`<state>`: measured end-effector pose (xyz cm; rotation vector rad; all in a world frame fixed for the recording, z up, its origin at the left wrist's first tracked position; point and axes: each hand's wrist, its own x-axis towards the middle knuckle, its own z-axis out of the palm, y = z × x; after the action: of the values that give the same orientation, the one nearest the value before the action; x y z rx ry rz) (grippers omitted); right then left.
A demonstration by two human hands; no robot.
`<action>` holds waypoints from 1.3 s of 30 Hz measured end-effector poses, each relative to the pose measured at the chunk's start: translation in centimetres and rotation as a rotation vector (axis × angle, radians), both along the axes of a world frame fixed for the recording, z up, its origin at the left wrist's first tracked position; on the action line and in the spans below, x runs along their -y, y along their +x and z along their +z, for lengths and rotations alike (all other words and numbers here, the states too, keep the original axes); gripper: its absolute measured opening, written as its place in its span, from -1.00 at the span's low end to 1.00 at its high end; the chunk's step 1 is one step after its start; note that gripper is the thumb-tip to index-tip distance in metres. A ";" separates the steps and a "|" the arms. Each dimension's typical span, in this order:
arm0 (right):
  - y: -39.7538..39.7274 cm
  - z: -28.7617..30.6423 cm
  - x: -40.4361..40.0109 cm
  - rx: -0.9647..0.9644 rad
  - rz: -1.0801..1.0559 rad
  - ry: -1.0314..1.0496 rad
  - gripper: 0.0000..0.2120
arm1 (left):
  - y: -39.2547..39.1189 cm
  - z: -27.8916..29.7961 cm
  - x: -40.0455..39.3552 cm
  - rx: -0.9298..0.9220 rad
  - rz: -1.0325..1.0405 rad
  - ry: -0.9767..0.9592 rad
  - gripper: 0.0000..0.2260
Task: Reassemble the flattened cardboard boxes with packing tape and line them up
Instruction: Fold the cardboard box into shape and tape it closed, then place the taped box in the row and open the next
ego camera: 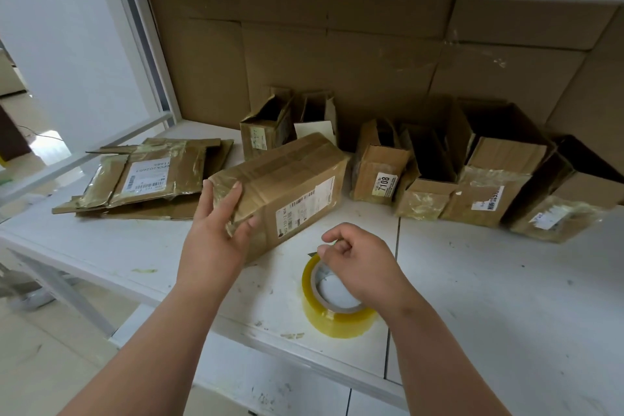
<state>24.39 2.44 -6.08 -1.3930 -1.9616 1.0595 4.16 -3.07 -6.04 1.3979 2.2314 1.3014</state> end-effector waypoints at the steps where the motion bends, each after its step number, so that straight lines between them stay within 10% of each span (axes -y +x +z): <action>1: -0.1 -0.2 -0.2 -0.004 -0.026 0.018 -0.87 | -0.4 0.2 0.1 0.035 0.008 0.036 -0.51; 10: -1.9 1.4 -1.0 -0.157 -0.286 0.163 -0.35 | -5.4 3.3 2.4 0.598 -0.030 0.420 -0.64; 23: -3.0 4.8 2.4 -0.728 -0.235 0.161 -0.42 | -6.6 3.8 3.2 0.756 -0.098 0.461 -0.77; 31: 0.8 5.1 5.2 -0.746 -0.276 0.259 0.04 | -3.3 4.7 2.4 0.742 -0.267 0.435 -0.90; 39: 6.7 5.4 8.2 -0.623 -0.491 0.355 -0.53 | 2.0 6.4 2.5 0.678 -0.352 0.446 -0.82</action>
<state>31.05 -5.77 -0.64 -1.0889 -1.1988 0.7418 6.18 -5.53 0.34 1.1447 1.2496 1.8443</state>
